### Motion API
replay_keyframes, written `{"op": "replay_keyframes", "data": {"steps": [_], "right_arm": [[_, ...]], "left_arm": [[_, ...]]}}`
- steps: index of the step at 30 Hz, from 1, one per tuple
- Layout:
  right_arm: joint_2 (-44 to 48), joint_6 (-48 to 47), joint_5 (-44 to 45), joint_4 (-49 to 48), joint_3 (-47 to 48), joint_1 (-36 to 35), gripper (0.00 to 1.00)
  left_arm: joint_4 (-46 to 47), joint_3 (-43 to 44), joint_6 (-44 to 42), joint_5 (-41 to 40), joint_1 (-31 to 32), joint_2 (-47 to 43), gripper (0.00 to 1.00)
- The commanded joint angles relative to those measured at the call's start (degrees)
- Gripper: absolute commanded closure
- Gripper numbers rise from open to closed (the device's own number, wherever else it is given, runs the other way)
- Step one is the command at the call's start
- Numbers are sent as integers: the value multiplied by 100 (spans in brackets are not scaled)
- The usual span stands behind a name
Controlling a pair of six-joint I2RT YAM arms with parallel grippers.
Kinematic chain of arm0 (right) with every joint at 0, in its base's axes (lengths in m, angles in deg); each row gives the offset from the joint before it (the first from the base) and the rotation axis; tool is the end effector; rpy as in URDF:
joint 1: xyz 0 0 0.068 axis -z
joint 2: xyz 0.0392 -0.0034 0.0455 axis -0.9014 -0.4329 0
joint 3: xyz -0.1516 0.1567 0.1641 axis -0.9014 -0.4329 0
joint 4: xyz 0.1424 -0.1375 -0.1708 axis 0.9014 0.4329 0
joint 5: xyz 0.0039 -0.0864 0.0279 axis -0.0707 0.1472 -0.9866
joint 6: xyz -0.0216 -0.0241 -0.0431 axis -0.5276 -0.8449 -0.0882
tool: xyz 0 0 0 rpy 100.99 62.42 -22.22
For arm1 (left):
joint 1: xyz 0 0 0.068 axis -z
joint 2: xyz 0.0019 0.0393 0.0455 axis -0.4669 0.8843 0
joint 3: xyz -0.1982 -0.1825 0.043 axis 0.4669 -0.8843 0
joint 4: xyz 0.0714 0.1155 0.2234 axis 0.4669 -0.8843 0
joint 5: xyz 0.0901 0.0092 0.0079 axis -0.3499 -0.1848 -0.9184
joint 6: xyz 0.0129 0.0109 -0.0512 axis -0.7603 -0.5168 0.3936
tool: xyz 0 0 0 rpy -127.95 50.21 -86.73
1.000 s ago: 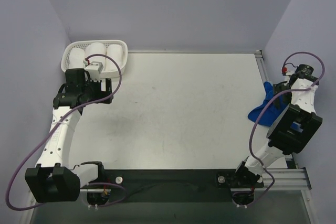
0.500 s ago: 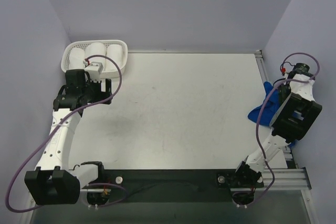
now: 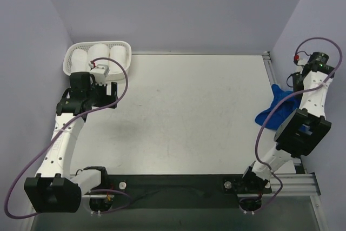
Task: Roll the towels
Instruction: Grab a towel with the right arm, then move the towel to the center of the board
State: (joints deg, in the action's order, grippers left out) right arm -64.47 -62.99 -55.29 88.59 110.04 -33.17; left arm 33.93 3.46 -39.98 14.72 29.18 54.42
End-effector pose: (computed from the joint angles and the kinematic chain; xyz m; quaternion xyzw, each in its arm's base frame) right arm 0.3396 -0.2069 0.2971 0.0326 0.9460 -0.1732 0.2721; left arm 0.2337 -0.0111 0.3295 0.0760 0.9022 -0.0598 0.4203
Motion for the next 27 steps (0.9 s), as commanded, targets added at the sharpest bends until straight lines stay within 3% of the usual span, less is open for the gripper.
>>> {"op": "replay_keyframes", "data": {"steps": [1,7,15,19,23,27], "right_arm": [[998,182,-657,884,636,-541,100],[1281,524,-1042,1543,1891,-2050,100],[1052,788,-1641,1939,3930,-4171,100],[1061,885,-1738,1781,4406,-4875,100],[1008,885,-2151,1737,3891,-5008,100],[1148,596,-1984,1413,2126,-4745,100]], "left_arm": [[131,152,-67,115,6,-25,3],[-291,573,284,484,-99,230,3],[-546,1048,882,2425,-1583,556,3],[-564,1154,812,2612,-1848,538,3],[-599,1137,585,2708,-1875,459,3],[-625,961,75,2971,-1857,363,3]]}}
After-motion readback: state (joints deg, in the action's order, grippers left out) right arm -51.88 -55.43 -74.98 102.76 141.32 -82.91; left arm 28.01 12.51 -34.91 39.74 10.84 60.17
